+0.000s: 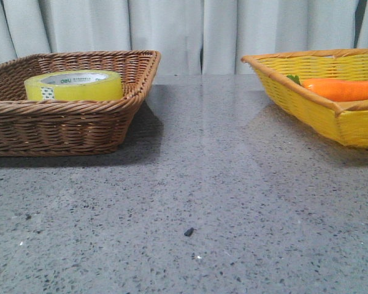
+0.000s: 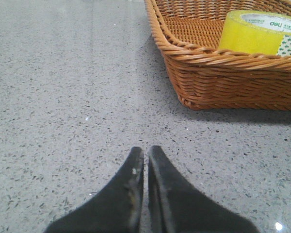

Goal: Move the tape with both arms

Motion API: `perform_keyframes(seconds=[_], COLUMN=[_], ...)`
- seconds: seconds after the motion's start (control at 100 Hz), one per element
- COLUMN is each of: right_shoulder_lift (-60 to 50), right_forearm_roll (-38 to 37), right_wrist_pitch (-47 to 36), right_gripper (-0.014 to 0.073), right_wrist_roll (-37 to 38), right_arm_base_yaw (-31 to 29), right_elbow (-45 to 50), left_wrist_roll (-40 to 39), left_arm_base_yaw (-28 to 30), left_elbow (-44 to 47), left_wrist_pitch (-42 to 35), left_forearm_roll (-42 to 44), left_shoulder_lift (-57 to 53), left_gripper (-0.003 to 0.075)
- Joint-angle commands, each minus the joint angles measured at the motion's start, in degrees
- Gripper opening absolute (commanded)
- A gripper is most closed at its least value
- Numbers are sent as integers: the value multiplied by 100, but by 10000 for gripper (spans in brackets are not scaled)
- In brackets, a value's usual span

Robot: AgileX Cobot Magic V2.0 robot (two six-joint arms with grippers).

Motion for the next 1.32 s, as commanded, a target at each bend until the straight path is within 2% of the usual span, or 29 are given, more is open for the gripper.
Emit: perform_keyframes(seconds=[0.0,0.09,0.2,0.49,0.71,1.31], right_shoulder_lift=[57,53,-149,-437,-437,-437], right_forearm_roll=[811,1074,1074,1086,1076,1076], right_wrist_pitch=[-1506,-2406,-2552,373,1838,1802], right_gripper=[-74,-74,-74,-74,-74,-74], right_wrist_roll=[6,6,29,44,44,44], right_arm_base_yaw=[-680,-1129,-1426,-1863,-1886,-1886], right_elbow=[273,756,1124,1108,1108,1108], left_wrist_roll=[-51,-51,-51,-51,-51,-51], left_arm_base_yaw=[9,9,9,9,9,9], left_elbow=[73,73,73,63,63,63], left_wrist_pitch=[-260,-260,-260,-260,-260,-260], left_forearm_roll=[-3,-3,-3,-3,-3,-3], left_shoulder_lift=[-168,-168,-168,-168,-168,-168], left_gripper=[-21,-21,-21,-21,-21,-21])
